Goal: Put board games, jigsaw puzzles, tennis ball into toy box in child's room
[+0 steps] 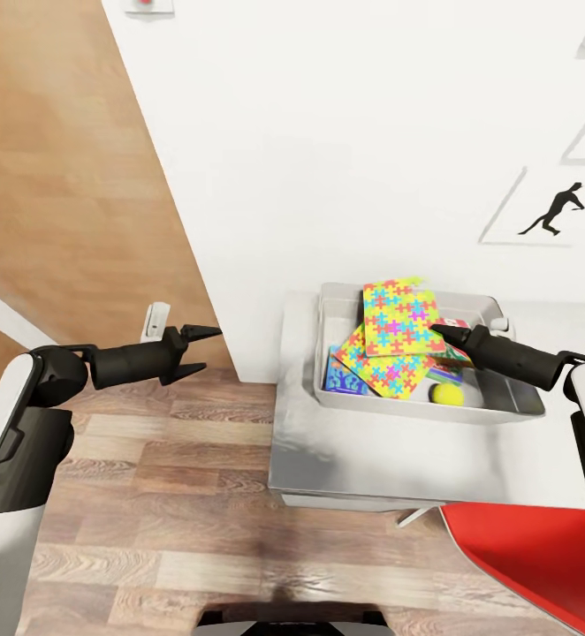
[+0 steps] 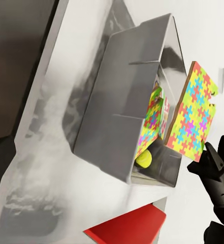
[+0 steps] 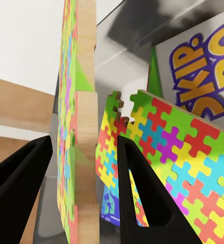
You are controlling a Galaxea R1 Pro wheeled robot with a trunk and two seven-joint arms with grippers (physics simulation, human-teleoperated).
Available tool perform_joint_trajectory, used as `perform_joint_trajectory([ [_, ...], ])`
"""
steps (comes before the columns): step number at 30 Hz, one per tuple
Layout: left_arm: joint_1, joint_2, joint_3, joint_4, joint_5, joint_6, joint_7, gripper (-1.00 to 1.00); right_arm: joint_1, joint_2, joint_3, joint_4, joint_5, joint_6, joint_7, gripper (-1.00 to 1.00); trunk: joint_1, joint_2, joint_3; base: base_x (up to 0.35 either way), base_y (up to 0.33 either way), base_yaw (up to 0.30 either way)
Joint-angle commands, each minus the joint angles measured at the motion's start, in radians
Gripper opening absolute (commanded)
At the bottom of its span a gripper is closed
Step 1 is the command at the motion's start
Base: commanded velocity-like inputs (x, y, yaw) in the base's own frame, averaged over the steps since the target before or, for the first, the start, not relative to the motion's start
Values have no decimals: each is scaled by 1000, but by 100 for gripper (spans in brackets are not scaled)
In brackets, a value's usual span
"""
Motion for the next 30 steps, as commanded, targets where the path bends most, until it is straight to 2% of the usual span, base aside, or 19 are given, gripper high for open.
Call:
perform_joint_trajectory([
  [1, -1, 0, -1, -1, 10, -1, 10, 100, -1, 0, -1, 0, 10, 4, 10, -100, 1, -2, -1, 5, 3, 0],
  [30, -1, 0, -1, -1, 8, 0, 9, 100, 4, 1, 3, 0, 11, 4, 7, -100, 1, -2, -1, 1, 0, 0],
])
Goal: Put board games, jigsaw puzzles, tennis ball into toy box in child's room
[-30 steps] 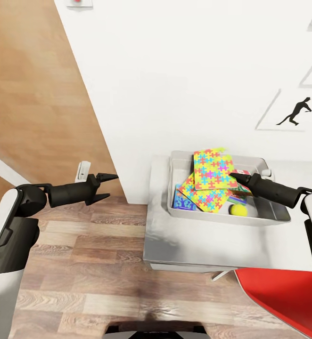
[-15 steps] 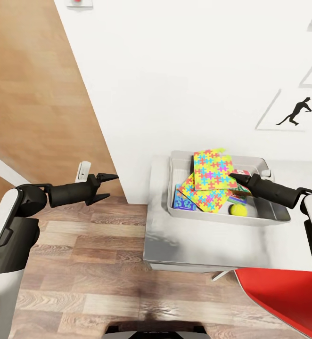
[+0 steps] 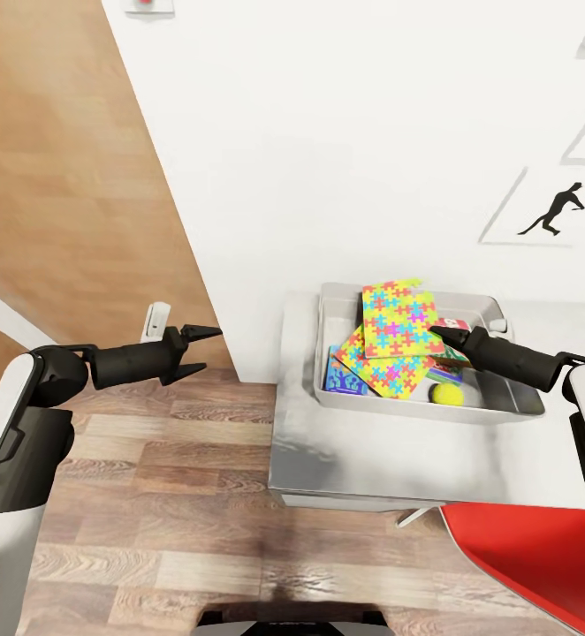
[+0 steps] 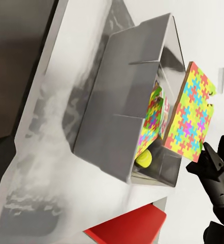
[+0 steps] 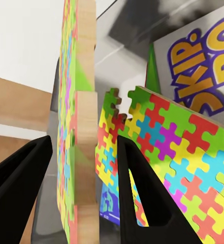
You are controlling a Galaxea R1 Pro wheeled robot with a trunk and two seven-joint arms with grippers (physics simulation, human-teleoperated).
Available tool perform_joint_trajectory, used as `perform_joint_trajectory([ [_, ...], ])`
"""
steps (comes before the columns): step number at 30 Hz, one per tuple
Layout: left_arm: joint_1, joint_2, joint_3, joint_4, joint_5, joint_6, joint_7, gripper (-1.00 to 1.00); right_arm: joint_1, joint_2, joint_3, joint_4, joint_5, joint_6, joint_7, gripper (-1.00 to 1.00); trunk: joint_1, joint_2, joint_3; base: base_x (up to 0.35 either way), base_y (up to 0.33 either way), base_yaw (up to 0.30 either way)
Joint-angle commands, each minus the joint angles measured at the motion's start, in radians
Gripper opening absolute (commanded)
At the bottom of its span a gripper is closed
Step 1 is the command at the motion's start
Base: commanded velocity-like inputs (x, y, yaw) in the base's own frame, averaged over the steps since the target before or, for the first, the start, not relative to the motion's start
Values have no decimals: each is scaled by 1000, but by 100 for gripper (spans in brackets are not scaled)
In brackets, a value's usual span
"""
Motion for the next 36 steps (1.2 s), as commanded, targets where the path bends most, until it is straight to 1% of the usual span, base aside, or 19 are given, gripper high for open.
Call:
perform_joint_trajectory([
  [1, -1, 1, 0, -1, 10, -1, 10, 100, -1, 0, -1, 0, 10, 4, 10, -100, 1, -2, -1, 0, 0, 0],
  [10, -2, 1, 0, -1, 10, 0, 10, 100, 0, 0, 0, 1, 11, 4, 7, -100, 1, -2, -1, 0, 0, 0],
  [17, -2, 1, 0, -1, 10, 0, 9, 100, 4, 0, 1, 1, 10, 4, -24, -100, 1, -2, -1, 0, 0, 0],
  [22, -2, 1, 0, -1, 10, 0, 9, 100, 5, 1, 1, 2, 9, 4, -34, -100, 1, -2, -1, 0, 0, 0],
  [36, -2, 1, 1, -1, 10, 0, 8, 100, 10, 12, 1, 2, 10, 4, -44, -100, 1, -2, -1, 0, 0, 0],
])
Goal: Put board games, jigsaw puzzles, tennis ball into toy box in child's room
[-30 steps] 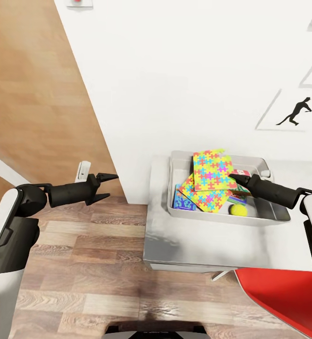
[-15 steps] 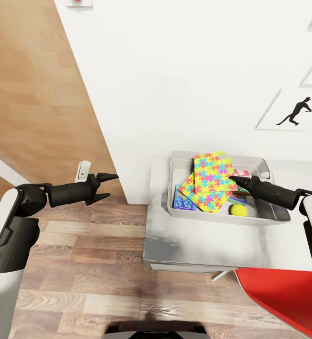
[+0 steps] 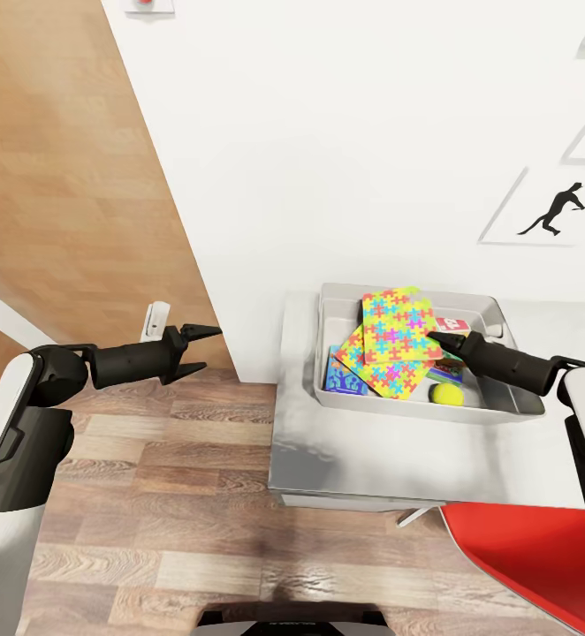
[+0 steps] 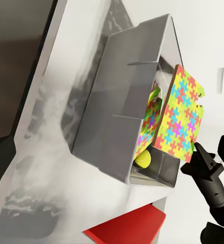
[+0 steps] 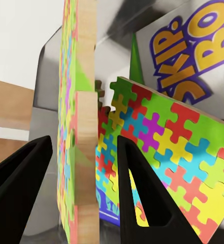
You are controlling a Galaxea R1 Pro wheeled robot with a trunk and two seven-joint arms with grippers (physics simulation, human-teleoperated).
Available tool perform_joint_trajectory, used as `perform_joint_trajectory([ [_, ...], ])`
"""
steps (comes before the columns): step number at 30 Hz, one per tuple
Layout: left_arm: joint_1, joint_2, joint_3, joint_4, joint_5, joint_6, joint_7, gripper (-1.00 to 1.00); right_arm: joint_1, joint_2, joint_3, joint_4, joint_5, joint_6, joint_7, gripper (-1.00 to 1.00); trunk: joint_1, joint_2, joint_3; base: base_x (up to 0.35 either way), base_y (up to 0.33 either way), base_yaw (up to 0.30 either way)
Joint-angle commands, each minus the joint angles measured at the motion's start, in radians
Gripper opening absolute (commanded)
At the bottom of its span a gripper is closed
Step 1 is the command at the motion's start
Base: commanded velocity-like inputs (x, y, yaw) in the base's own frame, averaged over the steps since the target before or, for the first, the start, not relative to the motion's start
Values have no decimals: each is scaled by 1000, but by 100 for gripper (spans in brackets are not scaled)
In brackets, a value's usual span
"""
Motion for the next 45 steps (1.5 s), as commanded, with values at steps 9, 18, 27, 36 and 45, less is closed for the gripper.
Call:
perform_joint_trajectory([
  [9, -1, 1, 0, -1, 10, -1, 10, 100, 1, 3, -1, 0, 10, 4, 9, -100, 1, -2, -1, 0, 0, 0],
  [18, -2, 1, 0, -1, 10, -1, 10, 100, 1, 3, 10, 0, 10, 4, 8, -100, 1, -2, -1, 0, 0, 0],
  [27, -2, 1, 0, -1, 10, -1, 10, 100, 1, 3, 21, 0, 11, 4, 7, 100, 1, -2, -1, 0, 0, 0],
  [36, -5, 1, 0, -1, 10, -1, 9, 100, 1, 2, 23, 0, 11, 4, 8, 100, 1, -2, -1, 0, 0, 0],
  [45, -7, 1, 0, -1, 10, -1, 9, 100, 1, 2, 22, -1, 11, 4, 9, 100, 1, -2, -1, 0, 0, 0],
])
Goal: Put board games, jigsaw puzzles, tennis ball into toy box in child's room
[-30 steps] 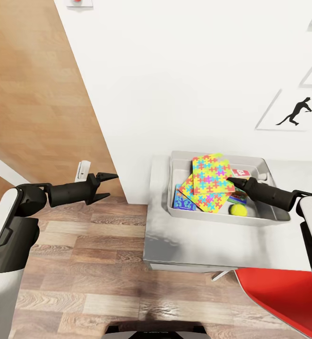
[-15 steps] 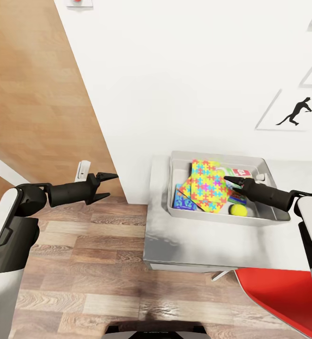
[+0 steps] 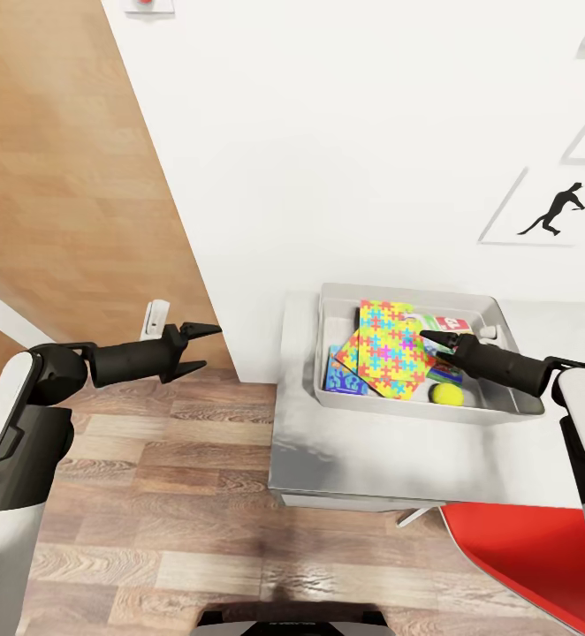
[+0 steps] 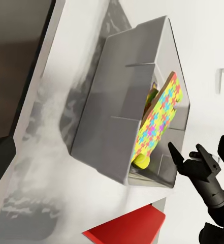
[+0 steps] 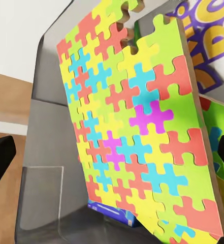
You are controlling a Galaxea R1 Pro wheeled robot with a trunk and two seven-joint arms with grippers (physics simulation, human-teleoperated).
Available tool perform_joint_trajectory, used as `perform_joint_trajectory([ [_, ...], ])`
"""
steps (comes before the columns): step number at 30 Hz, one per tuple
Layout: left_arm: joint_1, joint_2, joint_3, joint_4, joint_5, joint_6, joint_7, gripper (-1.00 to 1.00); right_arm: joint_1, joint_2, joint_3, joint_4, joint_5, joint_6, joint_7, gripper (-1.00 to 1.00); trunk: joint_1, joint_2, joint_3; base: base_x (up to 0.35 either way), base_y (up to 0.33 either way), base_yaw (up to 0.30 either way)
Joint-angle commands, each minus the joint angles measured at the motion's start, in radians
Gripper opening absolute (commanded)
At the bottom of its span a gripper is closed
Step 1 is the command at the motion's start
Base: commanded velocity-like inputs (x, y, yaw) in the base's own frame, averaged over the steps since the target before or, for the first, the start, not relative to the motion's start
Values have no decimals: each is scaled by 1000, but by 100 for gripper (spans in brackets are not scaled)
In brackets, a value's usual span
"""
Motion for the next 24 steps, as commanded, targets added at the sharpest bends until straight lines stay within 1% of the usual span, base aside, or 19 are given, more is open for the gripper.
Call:
perform_joint_trajectory([
  [1, -1, 0, 0, -1, 10, -1, 10, 100, -1, 0, -2, 0, 10, 4, 10, 100, 1, -2, -1, 0, 0, 0],
  [10, -1, 0, 0, -1, 10, -1, 10, 100, -1, -1, -11, -12, 10, 4, 10, 100, 1, -2, -1, 0, 0, 0],
  [18, -1, 0, 0, -1, 11, -1, 10, 100, 0, -10, -23, -49, 9, 4, 10, 100, 1, -2, -1, 0, 0, 0],
  [21, -1, 0, 0, -1, 11, -1, 10, 100, 1, -13, -33, -69, 9, 4, 10, 100, 1, -2, -1, 0, 0, 0],
  [23, -1, 0, 0, -1, 11, -1, 9, 100, 3, -14, -52, -89, 9, 4, 10, 100, 1, -2, -1, 0, 0, 0],
  [24, -1, 0, 0, -1, 11, -1, 9, 100, 3, -14, -52, -89, 9, 4, 10, 100, 1, -2, -1, 0, 0, 0],
])
